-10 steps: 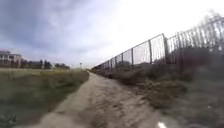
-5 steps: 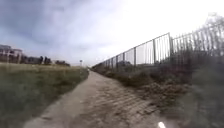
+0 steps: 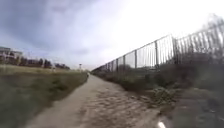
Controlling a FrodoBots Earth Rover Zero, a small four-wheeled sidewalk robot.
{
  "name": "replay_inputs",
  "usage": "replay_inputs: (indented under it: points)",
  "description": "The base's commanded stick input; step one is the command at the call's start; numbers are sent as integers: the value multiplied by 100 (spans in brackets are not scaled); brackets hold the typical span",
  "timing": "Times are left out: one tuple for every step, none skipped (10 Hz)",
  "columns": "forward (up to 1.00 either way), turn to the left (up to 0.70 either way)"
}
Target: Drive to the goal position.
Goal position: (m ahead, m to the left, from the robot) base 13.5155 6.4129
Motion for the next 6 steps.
replay_inputs:
  points:
    - [85,0]
    - [100,0]
    - [100,0]
    - [100,0]
    - [100,0]
    - [100,0]
